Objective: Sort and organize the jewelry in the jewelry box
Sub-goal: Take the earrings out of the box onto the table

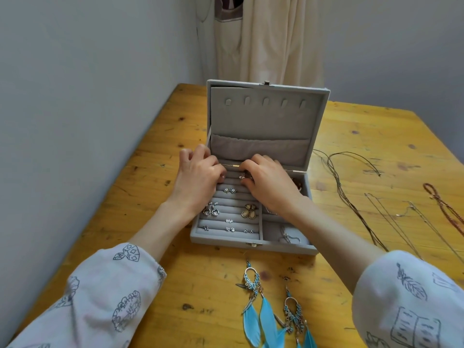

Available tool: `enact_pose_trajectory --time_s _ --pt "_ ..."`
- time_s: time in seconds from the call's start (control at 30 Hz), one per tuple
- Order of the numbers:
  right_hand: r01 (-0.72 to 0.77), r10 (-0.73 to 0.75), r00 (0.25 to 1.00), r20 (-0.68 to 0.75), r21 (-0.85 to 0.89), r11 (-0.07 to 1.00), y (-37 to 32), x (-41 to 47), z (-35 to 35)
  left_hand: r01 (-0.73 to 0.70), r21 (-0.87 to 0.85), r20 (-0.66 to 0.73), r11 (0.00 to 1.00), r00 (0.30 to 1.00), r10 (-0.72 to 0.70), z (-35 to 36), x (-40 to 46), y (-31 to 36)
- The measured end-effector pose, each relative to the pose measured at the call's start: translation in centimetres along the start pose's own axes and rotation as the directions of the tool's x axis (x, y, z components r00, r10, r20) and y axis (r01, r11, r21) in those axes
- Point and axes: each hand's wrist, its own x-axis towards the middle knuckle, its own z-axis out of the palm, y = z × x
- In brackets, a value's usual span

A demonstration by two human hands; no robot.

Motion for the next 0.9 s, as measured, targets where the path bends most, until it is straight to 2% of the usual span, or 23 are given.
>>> enact_pose_trajectory --time_s 0.13,0.23,0.3,0.5,0.6,0.7,0.8,0.9 --pt "0.005 -0.005 0.998 0.057 0.006 1.000 -0.3 0.5 -0.3 0.017 -0.180 -0.003 0.984 1.000 -0.018 -1.0 -0.1 -0.1" --pt "-0.007 0.008 0.994 0.111 -0.010 1.000 -0.6 0.7 -0.4 0.144 -0.399 0.042 0.905 0.989 -0.139 -2.6 -1.0 0.1" --pt "-0.018 0.021 0.991 0.131 -0.023 1.000 -0.8 0.8 -0.6 0.232 -0.468 0.072 0.853 0.972 -0.225 -3.8 -2.2 0.1" --pt "-0.045 0.043 0.989 0.140 0.010 0.999 -1.0 1.0 -1.0 0.423 -0.446 0.160 0.789 0.905 -0.395 -6.3 -6.1 -0.4" --pt "-0.052 0.050 0.994 0.102 0.025 0.998 -1.2 0.5 -1.1 0.473 -0.415 0.243 0.777 0.881 -0.406 -7.0 -7.4 -0.2" --pt "-0.073 0.072 0.997 0.007 0.160 0.984 -2.1 -0.8 -1.9 0.478 -0.406 0.335 0.779 0.871 -0.360 -7.9 -8.3 0.3" --pt "0.022 -0.009 0.999 -0.048 0.271 0.962 -4.2 -4.0 -3.0 0.481 -0.384 0.410 0.789 0.854 -0.321 -9.0 -9.6 1.2" --pt "0.133 -0.137 0.991 -0.010 0.313 0.940 -6.5 -8.7 -3.2 0.491 -0.399 0.440 0.774 0.844 -0.307 -10.3 -11.5 2.0"
